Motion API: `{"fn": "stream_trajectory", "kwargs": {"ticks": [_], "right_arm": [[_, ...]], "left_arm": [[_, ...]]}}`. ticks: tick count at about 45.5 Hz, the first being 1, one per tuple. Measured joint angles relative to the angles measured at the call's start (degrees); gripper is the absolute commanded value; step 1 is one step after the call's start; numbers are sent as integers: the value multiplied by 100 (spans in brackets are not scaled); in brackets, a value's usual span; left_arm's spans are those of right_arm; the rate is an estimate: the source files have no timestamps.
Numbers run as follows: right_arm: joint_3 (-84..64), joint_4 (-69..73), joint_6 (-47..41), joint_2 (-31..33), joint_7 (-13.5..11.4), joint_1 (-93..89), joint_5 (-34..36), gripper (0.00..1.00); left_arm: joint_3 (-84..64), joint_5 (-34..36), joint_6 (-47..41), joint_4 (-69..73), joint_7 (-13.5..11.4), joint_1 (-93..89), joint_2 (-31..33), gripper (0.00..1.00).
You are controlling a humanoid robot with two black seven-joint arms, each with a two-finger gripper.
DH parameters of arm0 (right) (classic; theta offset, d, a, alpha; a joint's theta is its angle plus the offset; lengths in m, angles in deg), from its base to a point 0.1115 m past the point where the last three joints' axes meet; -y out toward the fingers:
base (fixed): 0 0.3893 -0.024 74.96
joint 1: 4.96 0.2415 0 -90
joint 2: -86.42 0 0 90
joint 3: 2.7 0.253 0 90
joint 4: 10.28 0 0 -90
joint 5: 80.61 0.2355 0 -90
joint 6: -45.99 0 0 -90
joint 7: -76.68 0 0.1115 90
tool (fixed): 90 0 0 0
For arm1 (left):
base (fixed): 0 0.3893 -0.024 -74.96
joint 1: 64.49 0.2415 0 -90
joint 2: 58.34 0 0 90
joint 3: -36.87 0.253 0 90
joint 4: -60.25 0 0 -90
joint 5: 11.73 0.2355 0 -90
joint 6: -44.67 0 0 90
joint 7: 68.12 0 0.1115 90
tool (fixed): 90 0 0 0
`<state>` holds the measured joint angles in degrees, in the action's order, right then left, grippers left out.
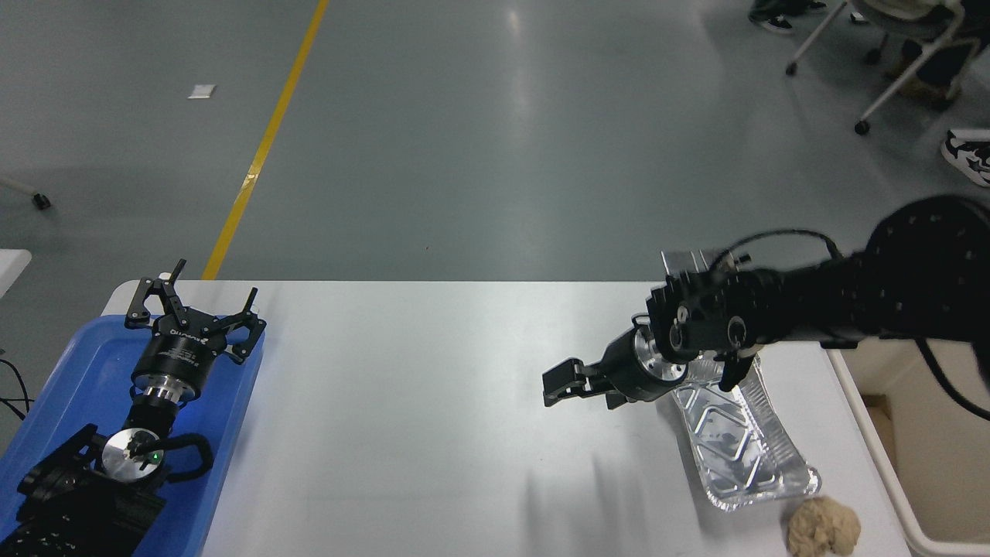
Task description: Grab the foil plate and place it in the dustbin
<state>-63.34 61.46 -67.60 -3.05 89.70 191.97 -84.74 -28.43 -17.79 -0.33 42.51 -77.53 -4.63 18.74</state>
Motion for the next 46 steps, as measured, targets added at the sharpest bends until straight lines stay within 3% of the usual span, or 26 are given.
{"fn": "stream_trajectory", "kwargs": {"ticks": [9, 20, 37, 46], "right_arm": [[-220, 867, -597, 457, 3, 1446, 72, 100], [-647, 1584, -1262, 1504, -4, 2739, -141, 100], [-1441, 1869, -1499, 2609, -34, 3451, -1250, 100], [-1688, 1804, -1142, 2987, -32, 3028, -1981, 100]], "left_arm": [[0, 0, 0, 2, -2, 0, 0, 99], [-2, -1, 0, 6, -7, -3, -1, 99], [-7, 0, 0, 1, -7, -9, 0, 99], [-7, 0, 0, 2, -7, -9, 0, 99]]}}
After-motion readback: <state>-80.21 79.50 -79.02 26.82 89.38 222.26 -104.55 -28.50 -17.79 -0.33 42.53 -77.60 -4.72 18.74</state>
